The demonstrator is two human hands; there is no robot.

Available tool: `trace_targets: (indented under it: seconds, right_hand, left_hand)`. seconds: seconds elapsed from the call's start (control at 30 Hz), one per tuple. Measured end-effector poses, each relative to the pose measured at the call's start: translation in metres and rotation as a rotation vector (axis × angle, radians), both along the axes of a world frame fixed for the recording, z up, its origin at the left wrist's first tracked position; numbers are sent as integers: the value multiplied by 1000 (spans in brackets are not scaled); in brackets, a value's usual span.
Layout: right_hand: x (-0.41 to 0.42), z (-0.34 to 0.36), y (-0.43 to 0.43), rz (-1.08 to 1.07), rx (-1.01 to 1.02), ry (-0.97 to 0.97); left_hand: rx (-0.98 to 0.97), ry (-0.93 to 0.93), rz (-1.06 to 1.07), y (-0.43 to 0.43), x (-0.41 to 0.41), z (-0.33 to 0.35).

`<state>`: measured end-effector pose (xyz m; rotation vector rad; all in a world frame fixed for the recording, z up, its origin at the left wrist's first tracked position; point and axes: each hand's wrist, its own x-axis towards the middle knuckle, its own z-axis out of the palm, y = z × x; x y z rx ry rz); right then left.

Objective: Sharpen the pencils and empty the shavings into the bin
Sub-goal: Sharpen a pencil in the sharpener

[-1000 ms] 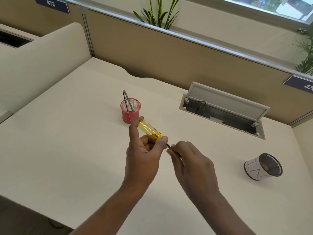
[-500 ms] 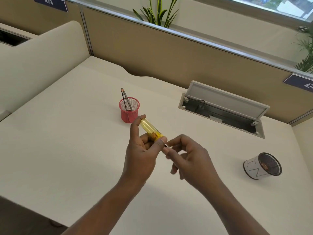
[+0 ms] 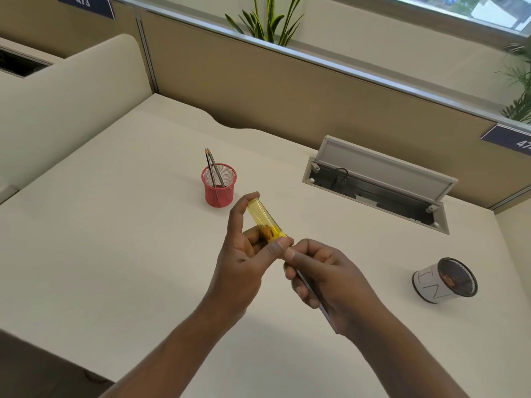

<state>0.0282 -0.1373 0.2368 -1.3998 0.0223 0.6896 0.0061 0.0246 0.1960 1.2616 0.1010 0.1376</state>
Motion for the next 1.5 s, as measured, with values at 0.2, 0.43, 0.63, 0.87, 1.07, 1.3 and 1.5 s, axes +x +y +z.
trace_targets:
  seconds: [0.2, 0.43, 0.63, 0.87, 1.07, 1.3, 1.5]
  right_hand:
    - [-9, 0, 6, 29, -531, -526]
    - [-33, -19, 20, -199, -960, -1188]
    - [-29, -25, 15, -131, -848, -1112]
    - [-11, 1, 1, 35, -69, -41]
    - [-19, 0, 11, -27, -385, -341]
    - [-30, 2, 17, -21, -650, -613]
    - [-33, 1, 14, 13, -659, -551]
  left_hand:
    - [129, 52, 115, -4, -3, 1]
    - [167, 104, 232, -13, -6, -1]
    - [115, 99, 187, -9, -6, -4]
    - [-84, -23, -101, 17, -3, 5]
    - [-123, -34, -71, 14, -4, 1]
    - [-133, -1, -85, 11, -2, -3]
    - [-193, -18, -121, 18, 1, -6]
